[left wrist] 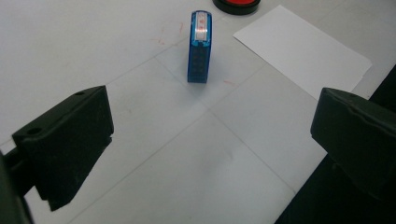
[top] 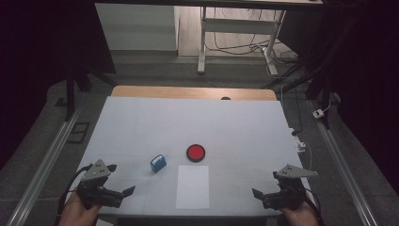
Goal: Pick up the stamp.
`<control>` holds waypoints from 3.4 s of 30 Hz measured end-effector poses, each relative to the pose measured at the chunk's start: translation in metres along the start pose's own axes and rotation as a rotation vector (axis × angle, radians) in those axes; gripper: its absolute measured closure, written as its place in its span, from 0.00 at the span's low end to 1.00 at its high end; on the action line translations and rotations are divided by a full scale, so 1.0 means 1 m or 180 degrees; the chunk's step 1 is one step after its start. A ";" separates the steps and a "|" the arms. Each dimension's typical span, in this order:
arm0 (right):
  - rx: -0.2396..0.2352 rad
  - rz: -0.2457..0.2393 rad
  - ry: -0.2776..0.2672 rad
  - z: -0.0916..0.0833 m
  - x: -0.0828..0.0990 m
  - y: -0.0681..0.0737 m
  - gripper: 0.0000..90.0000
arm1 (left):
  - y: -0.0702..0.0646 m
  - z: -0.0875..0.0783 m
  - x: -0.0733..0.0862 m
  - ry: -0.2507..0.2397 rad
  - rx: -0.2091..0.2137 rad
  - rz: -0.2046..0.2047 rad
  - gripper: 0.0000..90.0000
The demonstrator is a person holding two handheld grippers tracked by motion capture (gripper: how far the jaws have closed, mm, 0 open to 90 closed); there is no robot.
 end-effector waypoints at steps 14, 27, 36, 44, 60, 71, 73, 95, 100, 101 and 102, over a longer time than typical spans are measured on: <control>-0.0004 -0.0001 0.0012 0.000 0.000 0.000 0.00 | -0.002 0.027 -0.021 0.0131 0.0024 0.0028 0.00; -0.0014 -0.0007 0.0027 0.001 0.000 0.000 0.00 | -0.002 0.059 -0.039 0.0313 -0.0076 0.0217 0.00; -0.0020 -0.0023 0.0036 0.001 0.000 0.001 0.00 | 0.003 0.080 -0.051 0.0405 0.0024 0.0226 0.00; -0.0032 -0.0023 0.0037 0.001 0.000 0.001 0.00 | 0.004 0.100 -0.057 0.0536 -0.0014 0.0310 0.00; -0.0032 -0.0041 0.0048 0.002 0.000 0.001 0.00 | 0.002 0.110 -0.066 0.0635 -0.0061 0.0445 0.46; -0.0037 -0.0052 0.0067 0.002 0.000 0.001 0.00 | -0.002 0.112 -0.065 0.0776 -0.0045 0.0516 0.78; -0.0038 -0.0053 0.0067 0.002 0.000 0.001 0.00 | -0.003 0.111 -0.065 0.0784 -0.0060 0.0534 0.78; -0.0046 -0.0054 0.0064 0.002 0.000 0.001 0.00 | -0.016 0.090 -0.081 0.0653 0.0156 0.0452 0.79; -0.0035 -0.0056 0.0068 0.002 0.000 0.001 0.00 | -0.026 0.085 -0.089 0.0601 0.0251 0.0574 0.79; -0.0033 -0.0059 0.0067 0.002 0.000 0.001 0.00 | -0.028 0.085 -0.090 0.0587 0.0269 0.0585 0.79; -0.0033 -0.0059 0.0067 0.002 0.000 0.001 0.00 | -0.030 0.084 -0.091 0.0585 0.0299 0.0601 0.79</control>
Point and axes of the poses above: each handheld gripper's, and its own axes: z roughly forward along the jaws, x roughly out of its underside, y roughly to its left, the point moved 2 cm from there along z, roughly forward along the jaws, and after that the axes turned 10 degrees about -z, right-handed, at the moved point
